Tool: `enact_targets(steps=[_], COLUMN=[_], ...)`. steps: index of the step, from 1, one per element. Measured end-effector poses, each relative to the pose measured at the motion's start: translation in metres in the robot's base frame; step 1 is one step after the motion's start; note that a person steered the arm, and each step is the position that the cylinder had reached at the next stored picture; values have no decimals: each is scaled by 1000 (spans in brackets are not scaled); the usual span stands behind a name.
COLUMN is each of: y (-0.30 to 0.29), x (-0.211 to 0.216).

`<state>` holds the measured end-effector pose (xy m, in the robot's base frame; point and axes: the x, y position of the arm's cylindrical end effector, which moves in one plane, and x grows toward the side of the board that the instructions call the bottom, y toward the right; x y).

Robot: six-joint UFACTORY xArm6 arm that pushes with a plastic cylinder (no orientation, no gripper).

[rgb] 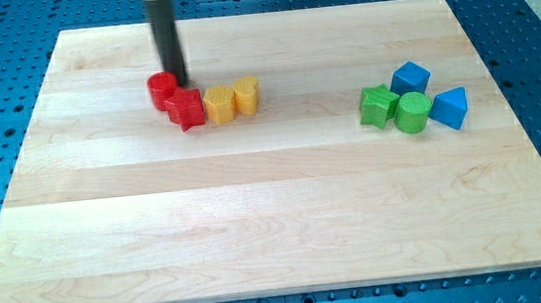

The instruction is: Put the red circle to the left of the red star

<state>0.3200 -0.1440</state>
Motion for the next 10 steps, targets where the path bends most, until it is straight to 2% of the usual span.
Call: enact_targets(steps=[1,2,7,8,9,10], y=[-24,-19,-17,-17,-14,55], x=[37,41,45,22,23,5])
